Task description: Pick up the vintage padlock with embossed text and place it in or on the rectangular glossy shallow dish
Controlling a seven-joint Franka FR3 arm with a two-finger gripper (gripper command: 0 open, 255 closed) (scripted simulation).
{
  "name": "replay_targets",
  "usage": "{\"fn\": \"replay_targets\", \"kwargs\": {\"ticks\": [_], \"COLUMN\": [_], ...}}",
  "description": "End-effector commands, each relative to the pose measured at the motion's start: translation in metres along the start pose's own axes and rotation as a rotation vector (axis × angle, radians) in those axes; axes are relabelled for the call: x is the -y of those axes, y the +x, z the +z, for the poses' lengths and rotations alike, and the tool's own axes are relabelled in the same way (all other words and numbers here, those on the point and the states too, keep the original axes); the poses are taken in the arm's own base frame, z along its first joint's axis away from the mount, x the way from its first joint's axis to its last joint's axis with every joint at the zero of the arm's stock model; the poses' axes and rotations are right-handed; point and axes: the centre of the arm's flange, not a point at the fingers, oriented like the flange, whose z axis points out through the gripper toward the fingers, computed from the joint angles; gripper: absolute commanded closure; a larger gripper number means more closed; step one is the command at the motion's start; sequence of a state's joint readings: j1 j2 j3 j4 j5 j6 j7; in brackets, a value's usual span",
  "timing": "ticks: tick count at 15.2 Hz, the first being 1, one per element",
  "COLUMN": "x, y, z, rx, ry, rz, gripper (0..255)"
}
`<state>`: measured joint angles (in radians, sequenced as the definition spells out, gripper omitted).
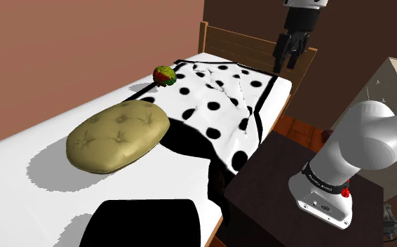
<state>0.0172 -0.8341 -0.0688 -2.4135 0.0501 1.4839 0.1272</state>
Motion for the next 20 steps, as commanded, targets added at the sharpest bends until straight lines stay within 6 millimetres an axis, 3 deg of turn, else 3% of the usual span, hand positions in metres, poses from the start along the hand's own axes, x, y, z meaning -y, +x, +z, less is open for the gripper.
{"fn": "replay_targets", "kwargs": {"ticks": [1, 20], "x": [0.000, 0.132], "y": [0.000, 0.061], "z": [0.000, 0.213], "rx": [0.000, 0.315], "ry": [0.000, 0.034], "rz": [0.000, 0.255], "gripper": [0, 0]}}
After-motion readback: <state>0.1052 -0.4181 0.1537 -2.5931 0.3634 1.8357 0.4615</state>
